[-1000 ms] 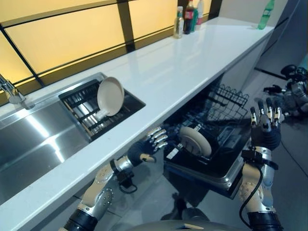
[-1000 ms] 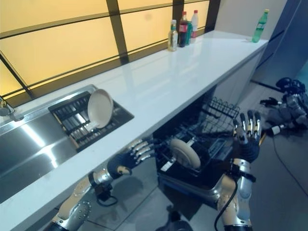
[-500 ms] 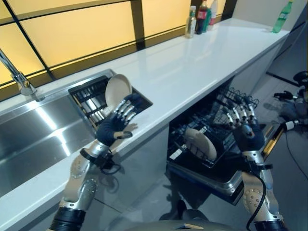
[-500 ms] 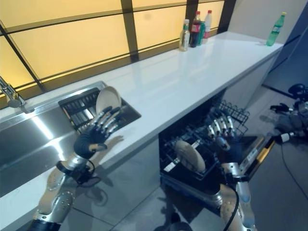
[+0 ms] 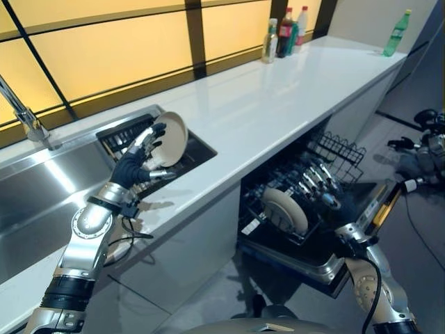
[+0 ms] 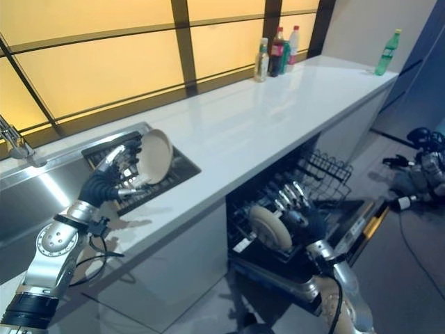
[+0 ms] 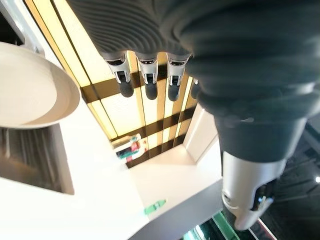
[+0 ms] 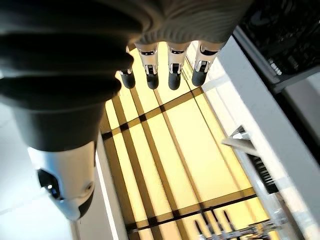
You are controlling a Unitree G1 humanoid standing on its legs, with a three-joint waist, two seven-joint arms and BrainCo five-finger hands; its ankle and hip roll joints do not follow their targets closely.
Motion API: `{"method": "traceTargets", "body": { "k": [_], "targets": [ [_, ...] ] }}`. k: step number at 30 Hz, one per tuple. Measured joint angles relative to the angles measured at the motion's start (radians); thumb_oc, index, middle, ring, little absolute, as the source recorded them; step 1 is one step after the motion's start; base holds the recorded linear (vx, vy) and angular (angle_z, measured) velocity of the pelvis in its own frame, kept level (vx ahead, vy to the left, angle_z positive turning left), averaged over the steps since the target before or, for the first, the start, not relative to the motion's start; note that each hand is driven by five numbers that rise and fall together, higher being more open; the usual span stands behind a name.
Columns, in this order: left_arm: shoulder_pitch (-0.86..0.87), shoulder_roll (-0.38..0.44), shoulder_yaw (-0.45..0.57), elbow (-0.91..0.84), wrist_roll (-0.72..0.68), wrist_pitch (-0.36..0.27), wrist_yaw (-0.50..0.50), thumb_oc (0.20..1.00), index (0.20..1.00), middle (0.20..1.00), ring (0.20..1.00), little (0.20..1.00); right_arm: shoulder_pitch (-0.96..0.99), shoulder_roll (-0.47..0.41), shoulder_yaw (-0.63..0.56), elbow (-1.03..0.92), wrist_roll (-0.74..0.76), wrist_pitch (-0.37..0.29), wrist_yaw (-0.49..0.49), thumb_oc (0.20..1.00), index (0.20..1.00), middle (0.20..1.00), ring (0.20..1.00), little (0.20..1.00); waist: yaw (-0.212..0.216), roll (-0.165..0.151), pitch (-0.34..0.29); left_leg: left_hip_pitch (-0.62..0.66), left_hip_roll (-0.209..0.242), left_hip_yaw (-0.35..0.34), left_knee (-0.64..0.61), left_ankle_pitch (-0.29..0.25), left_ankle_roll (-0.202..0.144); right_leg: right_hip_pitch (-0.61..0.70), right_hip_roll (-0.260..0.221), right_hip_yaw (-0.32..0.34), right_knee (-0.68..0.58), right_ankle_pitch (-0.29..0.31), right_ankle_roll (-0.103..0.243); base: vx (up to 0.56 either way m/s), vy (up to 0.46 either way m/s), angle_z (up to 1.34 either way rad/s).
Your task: Pick up plates and place into dishwasher.
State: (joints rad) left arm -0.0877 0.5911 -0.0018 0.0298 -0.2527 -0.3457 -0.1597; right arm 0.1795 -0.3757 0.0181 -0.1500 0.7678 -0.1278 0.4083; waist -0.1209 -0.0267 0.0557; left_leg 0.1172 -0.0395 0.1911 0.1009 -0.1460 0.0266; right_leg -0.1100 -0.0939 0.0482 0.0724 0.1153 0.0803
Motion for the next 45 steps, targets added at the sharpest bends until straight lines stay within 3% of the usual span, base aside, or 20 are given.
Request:
{"method": "traceTargets", "body": {
  "k": [6, 10, 12, 18, 22, 24, 26, 28, 30, 33, 34, 40, 45],
  "targets": [
    [-0.034, 0.007, -0.029, 0.026, 0.288, -0.013, 0.153, 1.000, 1.000, 1.000, 1.000, 1.000, -0.104, -0.038, 0.055, 0.001, -0.031, -0.025, -0.069, 1.000, 1.000, 1.000, 1.000, 1.000, 0.025, 0.005, 0.000, -0.009, -0.001, -0.053, 0.014, 0.001, -0.001, 0.013, -0.007, -0.019, 0.008, -0.010, -0.004, 0.02, 0.052, 0.19],
    [-0.096, 0.091, -0.112, 0.044, 0.462, -0.011, 0.231, 1.000, 1.000, 1.000, 1.000, 1.000, -0.114, -0.053, 0.090, 0.006, -0.029, -0.025, -0.069, 1.000, 1.000, 1.000, 1.000, 1.000, 0.034, 0.011, -0.002, -0.011, -0.001, -0.132, 0.015, 0.006, -0.006, 0.038, -0.010, -0.031, 0.032, -0.048, 0.000, 0.04, 0.024, 0.56],
    [-0.129, 0.114, -0.146, 0.044, 0.516, -0.002, 0.249, 1.000, 1.000, 1.000, 1.000, 1.000, -0.121, -0.065, 0.106, 0.011, -0.027, -0.025, -0.072, 1.000, 1.000, 1.000, 1.000, 1.000, 0.057, 0.020, -0.008, -0.021, -0.001, -0.158, 0.017, 0.008, -0.008, 0.037, -0.010, -0.032, 0.042, -0.059, -0.002, 0.04, 0.006, 0.43],
    [-0.240, 0.150, -0.287, 0.060, 0.558, 0.056, 0.270, 1.000, 1.000, 1.000, 1.000, 1.000, -0.163, -0.071, 0.130, 0.044, -0.026, -0.024, -0.108, 1.000, 1.000, 1.000, 1.000, 1.000, 0.059, 0.025, -0.014, -0.045, -0.004, -0.264, 0.016, 0.033, -0.021, 0.046, -0.007, -0.023, 0.071, -0.107, 0.001, 0.02, 0.016, 0.55],
    [-0.267, 0.156, -0.320, 0.069, 0.613, 0.067, 0.275, 1.000, 1.000, 1.000, 1.000, 1.000, -0.190, -0.069, 0.151, 0.053, -0.027, -0.024, -0.130, 1.000, 1.000, 1.000, 1.000, 1.000, 0.053, 0.027, -0.014, -0.050, 0.004, -0.253, 0.014, 0.036, -0.026, 0.055, -0.008, -0.046, 0.071, -0.113, -0.003, -0.01, 0.059, 0.20],
    [-0.318, 0.157, -0.366, 0.069, 0.671, 0.063, 0.276, 1.000, 1.000, 1.000, 1.000, 1.000, -0.181, -0.070, 0.147, 0.053, -0.028, -0.027, -0.139, 1.000, 1.000, 1.000, 1.000, 1.000, 0.010, 0.025, -0.014, -0.071, 0.016, -0.159, 0.030, 0.041, -0.022, 0.067, -0.032, -0.104, 0.077, -0.127, 0.005, -0.02, 0.103, 0.73],
    [-0.376, 0.175, -0.419, 0.081, 0.741, 0.052, 0.288, 1.000, 1.000, 1.000, 1.000, 1.000, -0.184, -0.070, 0.151, 0.053, -0.027, -0.025, -0.138, 1.000, 1.000, 1.000, 1.000, 1.000, 0.005, 0.025, -0.014, -0.072, 0.005, -0.142, 0.031, 0.042, -0.018, 0.048, -0.041, -0.097, 0.113, -0.140, 0.010, 0.01, 0.101, 0.17],
    [-0.459, 0.218, -0.505, 0.118, 0.810, 0.046, 0.302, 1.000, 1.000, 1.000, 1.000, 1.000, -0.184, -0.071, 0.151, 0.052, -0.025, -0.025, -0.135, 1.000, 1.000, 1.000, 1.000, 1.000, -0.011, 0.026, -0.011, -0.071, -0.002, -0.143, 0.031, 0.039, -0.003, 0.009, -0.049, -0.071, 0.195, -0.152, 0.024, 0.07, 0.024, -0.05],
    [-0.515, 0.247, -0.563, 0.146, 0.864, 0.037, 0.310, 1.000, 1.000, 1.000, 1.000, 1.000, -0.181, -0.075, 0.152, 0.052, -0.018, -0.022, -0.134, 1.000, 1.000, 1.000, 1.000, 1.000, -0.037, 0.030, -0.004, -0.064, -0.007, -0.155, 0.033, 0.038, 0.005, -0.030, -0.043, 0.010, 0.291, -0.156, 0.030, 0.12, -0.068, 0.10],
    [-0.601, 0.293, -0.655, 0.143, 0.924, 0.034, 0.327, 1.000, 1.000, 1.000, 1.000, 1.000, -0.150, -0.086, 0.150, 0.048, 0.009, -0.020, -0.109, 1.000, 1.000, 1.000, 1.000, 1.000, -0.083, -0.003, -0.015, -0.067, -0.026, -0.163, 0.033, 0.035, -0.001, 0.003, -0.027, 0.096, 0.192, -0.189, 0.036, 0.08, -0.108, 0.09],
    [-0.617, 0.305, -0.669, 0.144, 0.940, 0.035, 0.339, 1.000, 1.000, 1.000, 1.000, 1.000, -0.146, -0.095, 0.147, 0.046, 0.025, -0.019, -0.095, 1.000, 1.000, 1.000, 1.000, 1.000, -0.100, 0.002, -0.011, -0.084, -0.020, -0.172, 0.050, 0.032, -0.006, 0.003, -0.016, 0.111, 0.189, -0.188, 0.041, 0.05, -0.129, 0.19],
    [-0.706, 0.319, -0.732, 0.153, 1.028, 0.052, 0.356, 1.000, 1.000, 1.000, 1.000, 1.000, -0.141, -0.150, 0.117, 0.046, 0.070, 0.005, -0.058, 1.000, 1.000, 1.000, 1.000, 1.000, -0.115, 0.024, 0.017, -0.098, 0.031, -0.164, 0.063, 0.023, -0.040, 0.003, 0.032, 0.104, 0.164, -0.181, 0.009, 0.09, -0.060, -0.03],
    [-0.796, 0.330, -0.787, 0.166, 1.143, 0.070, 0.357, 1.000, 1.000, 1.000, 1.000, 1.000, -0.136, -0.148, 0.117, 0.046, 0.070, 0.020, -0.060, 1.000, 1.000, 1.000, 1.000, 1.000, -0.123, 0.026, 0.017, -0.094, 0.038, -0.163, 0.048, 0.028, -0.050, 0.004, 0.040, 0.094, 0.163, -0.179, -0.004, 0.10, -0.009, 0.02]
  ]
}}
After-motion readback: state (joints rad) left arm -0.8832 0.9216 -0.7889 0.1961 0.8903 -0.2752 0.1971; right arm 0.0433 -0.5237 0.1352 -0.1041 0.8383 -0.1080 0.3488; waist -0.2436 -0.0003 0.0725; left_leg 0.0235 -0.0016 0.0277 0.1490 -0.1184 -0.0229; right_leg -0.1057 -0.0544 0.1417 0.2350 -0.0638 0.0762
